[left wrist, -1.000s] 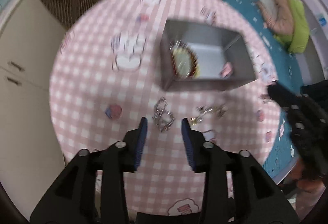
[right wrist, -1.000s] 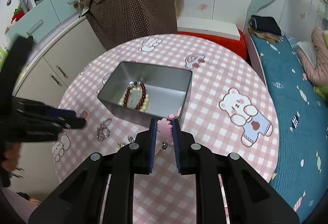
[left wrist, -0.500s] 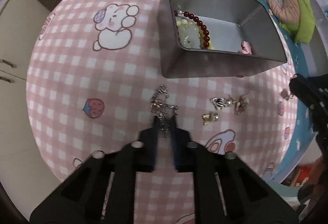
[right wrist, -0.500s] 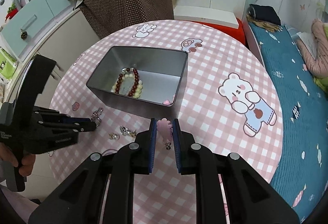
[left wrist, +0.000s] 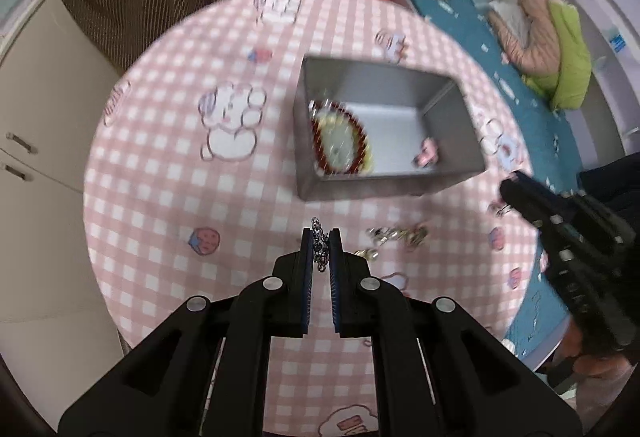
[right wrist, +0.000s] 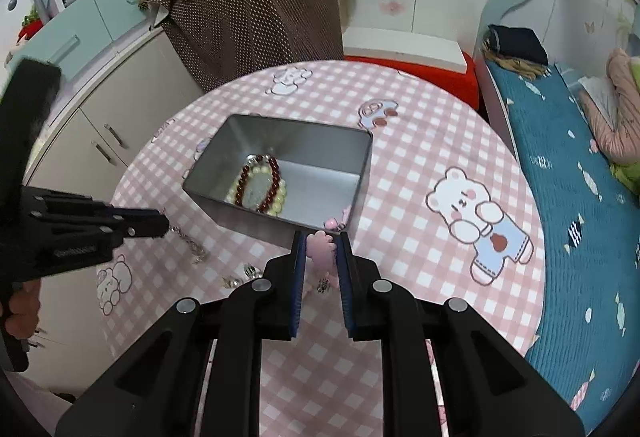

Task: Organize jewelry
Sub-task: 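Carry the keychain cluster and pink charm over the grey tray with both grippers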

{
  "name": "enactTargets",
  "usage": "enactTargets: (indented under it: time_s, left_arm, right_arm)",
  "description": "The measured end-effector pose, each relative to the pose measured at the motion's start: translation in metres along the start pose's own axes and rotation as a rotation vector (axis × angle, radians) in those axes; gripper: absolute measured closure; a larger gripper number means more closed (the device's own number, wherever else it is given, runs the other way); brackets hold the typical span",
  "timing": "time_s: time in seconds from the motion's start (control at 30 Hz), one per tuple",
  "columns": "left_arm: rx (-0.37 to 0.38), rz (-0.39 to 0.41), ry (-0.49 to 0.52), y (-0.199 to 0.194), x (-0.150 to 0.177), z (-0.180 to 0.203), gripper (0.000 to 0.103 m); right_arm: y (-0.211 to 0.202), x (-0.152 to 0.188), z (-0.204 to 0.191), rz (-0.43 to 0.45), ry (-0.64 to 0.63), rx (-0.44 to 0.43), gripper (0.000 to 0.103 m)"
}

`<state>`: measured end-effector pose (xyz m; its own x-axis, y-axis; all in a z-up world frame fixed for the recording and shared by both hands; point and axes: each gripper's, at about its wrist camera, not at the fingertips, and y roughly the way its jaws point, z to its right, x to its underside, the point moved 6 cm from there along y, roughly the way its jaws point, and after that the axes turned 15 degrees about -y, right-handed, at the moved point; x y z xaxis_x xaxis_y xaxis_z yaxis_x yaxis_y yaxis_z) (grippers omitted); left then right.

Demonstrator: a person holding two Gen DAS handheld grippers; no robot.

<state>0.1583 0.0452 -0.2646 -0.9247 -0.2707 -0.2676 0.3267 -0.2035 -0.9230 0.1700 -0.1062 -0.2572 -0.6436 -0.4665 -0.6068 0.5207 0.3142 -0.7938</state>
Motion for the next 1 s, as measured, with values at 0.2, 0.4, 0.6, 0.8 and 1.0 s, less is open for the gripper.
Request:
enactTargets:
  time_s: [0.2,0.4,0.6,0.8,1.0]
  left_arm:
    - [0.056,0.093,0.024,-0.045,-0.018,0.025,0.096]
    - [0.129,0.129,0.035,-0.067,-0.035,0.054,0.096]
    - [0.17,0.129,0.055,-0.067,-0.051,0.077,0.096]
    - [0.172,0.1,0.069,-0.045,-0.068,0.092,0.096]
    - [0.121,0.03,0.068,0.002,-0.083,0.099,0.095]
  right_arm:
    - [-0.013,-0.012,-0.002,0.041,-0.015,0.007,0.089]
    - [-0.024,-0.025,0.004,0.077,-0.02,0.018,0.089]
    - [-0.026,-0.035,0.019,0.097,-0.015,0.037,0.089]
    - [-0.021,-0.035,0.036,0.088,0.017,0.041,0.089]
    - [-0.008,-0.031,0.047,0.051,0.035,0.032,0.089]
